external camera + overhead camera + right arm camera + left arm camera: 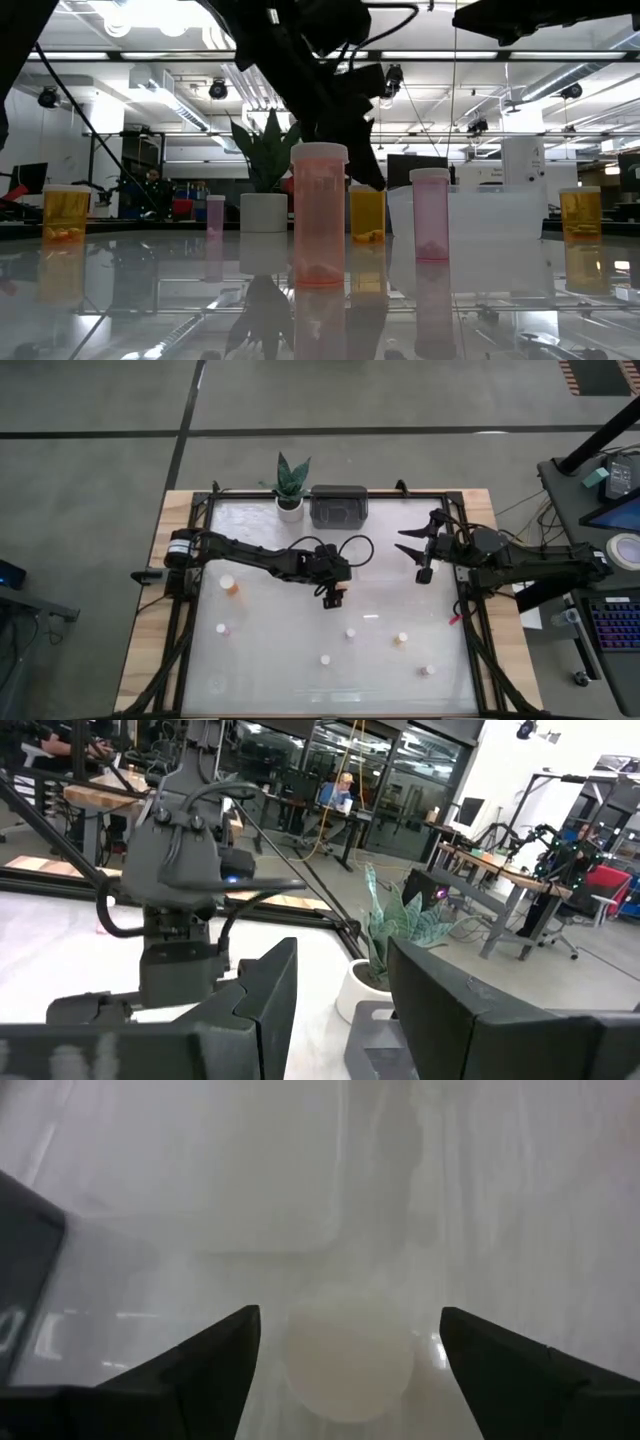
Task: Pick and place medicine bottles into bin by pill shape (circle, oval)
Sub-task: Put the large orange pill bottle into the black bin
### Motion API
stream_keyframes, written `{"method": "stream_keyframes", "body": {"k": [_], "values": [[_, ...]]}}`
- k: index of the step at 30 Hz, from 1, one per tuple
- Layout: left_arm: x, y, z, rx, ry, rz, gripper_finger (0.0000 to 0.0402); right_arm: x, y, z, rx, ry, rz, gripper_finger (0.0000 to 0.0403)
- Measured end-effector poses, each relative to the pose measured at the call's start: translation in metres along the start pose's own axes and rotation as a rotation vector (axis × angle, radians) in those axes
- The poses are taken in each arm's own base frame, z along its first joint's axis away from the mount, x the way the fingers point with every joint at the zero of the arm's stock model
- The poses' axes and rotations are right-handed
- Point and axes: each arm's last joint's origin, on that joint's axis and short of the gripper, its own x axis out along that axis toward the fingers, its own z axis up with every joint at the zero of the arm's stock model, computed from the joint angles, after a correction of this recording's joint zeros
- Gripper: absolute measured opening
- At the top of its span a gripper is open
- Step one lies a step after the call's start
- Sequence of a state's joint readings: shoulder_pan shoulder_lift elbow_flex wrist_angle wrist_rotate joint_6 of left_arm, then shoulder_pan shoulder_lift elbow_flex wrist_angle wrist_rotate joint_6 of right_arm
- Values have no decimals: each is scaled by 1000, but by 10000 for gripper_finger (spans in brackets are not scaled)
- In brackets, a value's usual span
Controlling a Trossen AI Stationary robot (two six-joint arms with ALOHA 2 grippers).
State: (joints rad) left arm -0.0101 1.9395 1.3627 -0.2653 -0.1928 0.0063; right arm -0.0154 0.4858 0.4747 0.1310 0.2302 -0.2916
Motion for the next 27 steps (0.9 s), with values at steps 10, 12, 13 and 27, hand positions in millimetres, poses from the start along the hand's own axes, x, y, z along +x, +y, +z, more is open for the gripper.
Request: {"method": "stream_keyframes", "body": {"k": [10,12,13,27], "values": [[15,-3,-9,8,40,-1,292,0,0,0,-2,5,-5,148],[15,-3,-9,8,39,-1,292,0,0,0,-7,6,-5,148],[15,-3,-9,8,38,-1,292,0,0,0,-8,6,-5,148],[4,-1,-4,12,14,-1,194,0,0,-1,-8,8,-4,148]]}}
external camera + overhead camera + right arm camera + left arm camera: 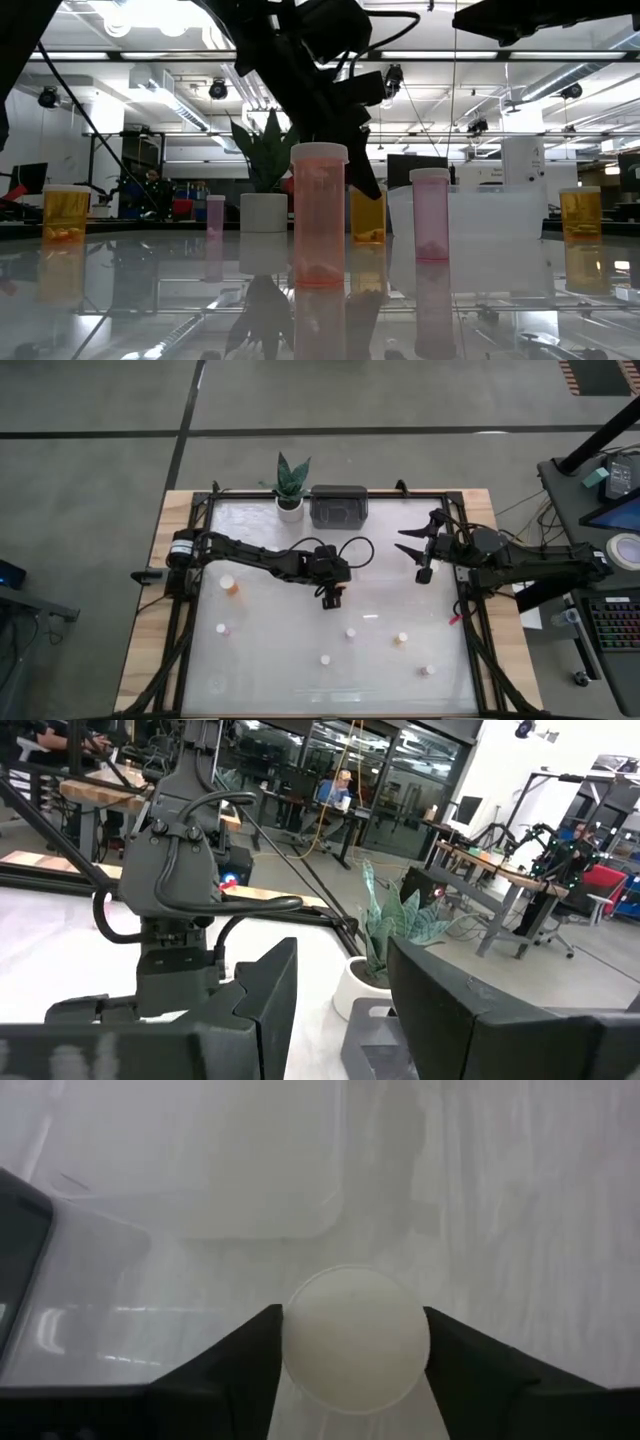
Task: Pick and place medicine bottles into bin by pill shape (circle, oval)
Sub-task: Put the large orange pill bottle into the black bin
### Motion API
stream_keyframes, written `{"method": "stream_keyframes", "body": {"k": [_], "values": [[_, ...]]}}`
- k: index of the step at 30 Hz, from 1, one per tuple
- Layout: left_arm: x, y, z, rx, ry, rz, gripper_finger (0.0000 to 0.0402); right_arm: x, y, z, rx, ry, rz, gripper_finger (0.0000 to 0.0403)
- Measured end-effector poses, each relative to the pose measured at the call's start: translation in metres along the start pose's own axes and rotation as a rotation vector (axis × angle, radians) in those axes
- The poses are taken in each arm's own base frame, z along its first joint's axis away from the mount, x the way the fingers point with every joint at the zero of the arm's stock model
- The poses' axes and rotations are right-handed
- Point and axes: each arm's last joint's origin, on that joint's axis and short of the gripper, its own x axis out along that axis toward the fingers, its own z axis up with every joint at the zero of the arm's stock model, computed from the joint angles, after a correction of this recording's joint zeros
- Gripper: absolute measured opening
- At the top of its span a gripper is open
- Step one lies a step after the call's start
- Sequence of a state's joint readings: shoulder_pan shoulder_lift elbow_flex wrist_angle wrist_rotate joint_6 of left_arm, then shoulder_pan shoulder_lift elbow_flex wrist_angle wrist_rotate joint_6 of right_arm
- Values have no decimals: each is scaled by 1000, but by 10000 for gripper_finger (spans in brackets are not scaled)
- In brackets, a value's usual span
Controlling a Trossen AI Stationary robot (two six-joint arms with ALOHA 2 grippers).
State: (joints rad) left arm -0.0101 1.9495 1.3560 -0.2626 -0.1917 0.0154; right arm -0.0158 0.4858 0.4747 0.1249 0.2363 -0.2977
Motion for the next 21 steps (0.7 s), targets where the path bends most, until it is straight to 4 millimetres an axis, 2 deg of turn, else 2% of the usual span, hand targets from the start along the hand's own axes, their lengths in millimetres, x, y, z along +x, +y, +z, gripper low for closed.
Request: {"method": "stream_keyframes", "body": {"k": [5,8,12,16,21], "values": [[0,0,0,0,0,0,186,0,0,0,0,0,0,148],[-1,0,0,1,4,0,197,0,0,0,0,0,0,148],[-9,2,10,17,-29,1,202,0,0,0,-1,0,0,148],[-21,12,25,32,-81,18,203,0,0,0,0,1,0,148],[-41,39,40,-5,-160,69,204,0,0,-1,-2,6,1,148]]}}
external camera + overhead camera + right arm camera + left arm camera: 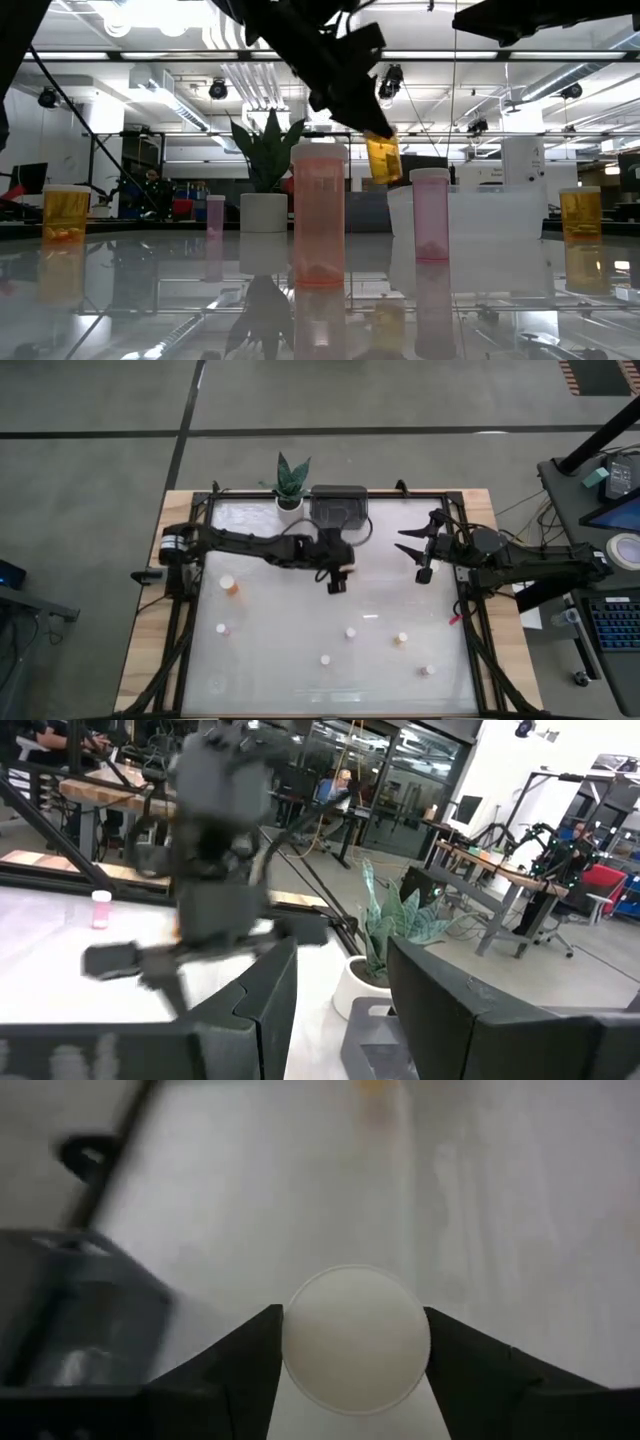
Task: Pick and place medicine bottles into bin by pill shape (circle, oval)
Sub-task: Put the large orange pill bottle into the black bin
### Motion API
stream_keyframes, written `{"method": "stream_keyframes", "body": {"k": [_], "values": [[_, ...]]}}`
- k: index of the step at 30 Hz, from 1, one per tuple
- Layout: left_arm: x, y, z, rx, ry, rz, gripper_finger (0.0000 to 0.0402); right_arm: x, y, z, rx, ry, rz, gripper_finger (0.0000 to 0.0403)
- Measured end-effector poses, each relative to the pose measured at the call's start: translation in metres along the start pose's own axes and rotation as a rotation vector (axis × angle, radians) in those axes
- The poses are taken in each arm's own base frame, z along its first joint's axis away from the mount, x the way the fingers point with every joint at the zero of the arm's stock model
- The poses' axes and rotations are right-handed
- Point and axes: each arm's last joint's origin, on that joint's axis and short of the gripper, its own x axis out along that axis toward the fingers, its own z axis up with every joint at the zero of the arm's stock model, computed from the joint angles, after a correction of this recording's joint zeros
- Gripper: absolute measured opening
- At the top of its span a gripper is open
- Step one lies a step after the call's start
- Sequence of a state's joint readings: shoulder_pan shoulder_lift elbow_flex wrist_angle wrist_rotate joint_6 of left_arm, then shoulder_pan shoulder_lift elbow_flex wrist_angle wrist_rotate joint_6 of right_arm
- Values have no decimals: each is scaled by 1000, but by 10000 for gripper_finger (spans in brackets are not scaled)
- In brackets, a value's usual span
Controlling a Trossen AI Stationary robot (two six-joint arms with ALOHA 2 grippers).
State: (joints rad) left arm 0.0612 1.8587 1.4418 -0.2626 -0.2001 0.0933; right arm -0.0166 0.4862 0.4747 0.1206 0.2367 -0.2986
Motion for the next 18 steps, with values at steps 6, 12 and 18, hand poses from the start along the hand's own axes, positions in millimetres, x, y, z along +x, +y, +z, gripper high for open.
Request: {"method": "stream_keyframes", "body": {"k": [6,12,18], "values": [[-13,41,6,-72,-32,142,205,0,0,0,-3,3,0,148],[-13,73,9,-133,-101,216,205,0,0,0,-6,3,1,148],[-8,99,4,-172,-110,272,205,0,0,0,-8,3,1,148]]}}
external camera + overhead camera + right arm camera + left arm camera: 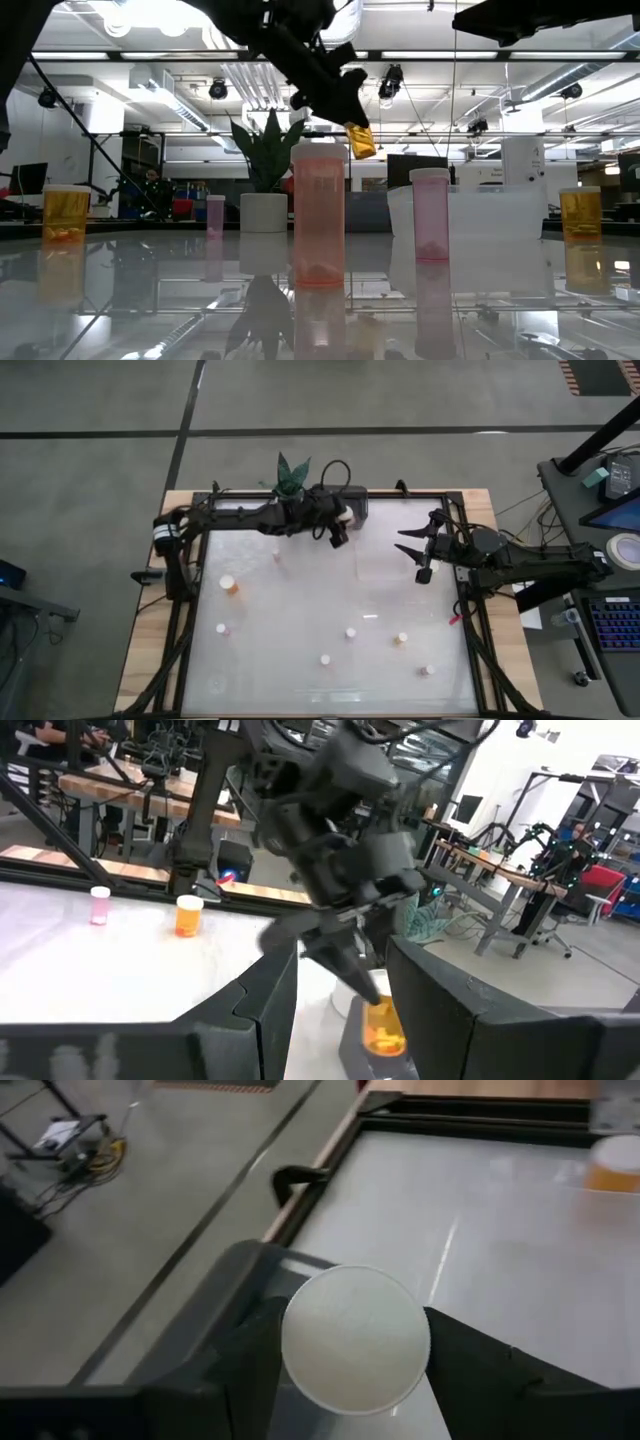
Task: Pick and place medicine bottles into bin by pill shape (circle, oval)
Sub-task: Put the large orange pill bottle into the black bin
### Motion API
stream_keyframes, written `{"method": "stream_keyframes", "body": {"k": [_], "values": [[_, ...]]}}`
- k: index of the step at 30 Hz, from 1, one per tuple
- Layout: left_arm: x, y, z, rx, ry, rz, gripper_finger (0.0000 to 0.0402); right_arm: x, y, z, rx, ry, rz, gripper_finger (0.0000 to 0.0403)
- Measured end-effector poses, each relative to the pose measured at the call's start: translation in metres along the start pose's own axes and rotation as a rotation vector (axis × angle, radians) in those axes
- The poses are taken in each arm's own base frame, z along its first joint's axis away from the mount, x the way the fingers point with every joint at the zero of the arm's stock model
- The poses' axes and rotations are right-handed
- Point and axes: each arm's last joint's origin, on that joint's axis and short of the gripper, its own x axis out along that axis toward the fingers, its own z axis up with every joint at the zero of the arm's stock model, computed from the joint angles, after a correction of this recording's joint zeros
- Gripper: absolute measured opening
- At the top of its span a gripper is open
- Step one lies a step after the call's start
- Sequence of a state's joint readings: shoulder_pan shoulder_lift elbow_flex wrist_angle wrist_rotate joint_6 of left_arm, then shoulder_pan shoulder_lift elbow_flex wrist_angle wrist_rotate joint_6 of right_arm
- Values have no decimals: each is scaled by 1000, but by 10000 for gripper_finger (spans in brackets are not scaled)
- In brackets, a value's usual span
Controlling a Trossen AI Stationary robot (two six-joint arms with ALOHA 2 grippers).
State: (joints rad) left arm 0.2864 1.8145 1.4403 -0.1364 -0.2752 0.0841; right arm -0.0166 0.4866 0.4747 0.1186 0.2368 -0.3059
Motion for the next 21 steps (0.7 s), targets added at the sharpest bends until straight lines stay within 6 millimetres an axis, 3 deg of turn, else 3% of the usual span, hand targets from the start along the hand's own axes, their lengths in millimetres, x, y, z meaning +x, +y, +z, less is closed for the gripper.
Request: {"method": "stream_keyframes", "body": {"k": [14,21], "values": [[19,38,-12,-110,28,157,205,0,0,0,-1,0,-1,148],[21,44,-13,-162,6,173,205,0,0,0,-1,0,-2,148]]}}
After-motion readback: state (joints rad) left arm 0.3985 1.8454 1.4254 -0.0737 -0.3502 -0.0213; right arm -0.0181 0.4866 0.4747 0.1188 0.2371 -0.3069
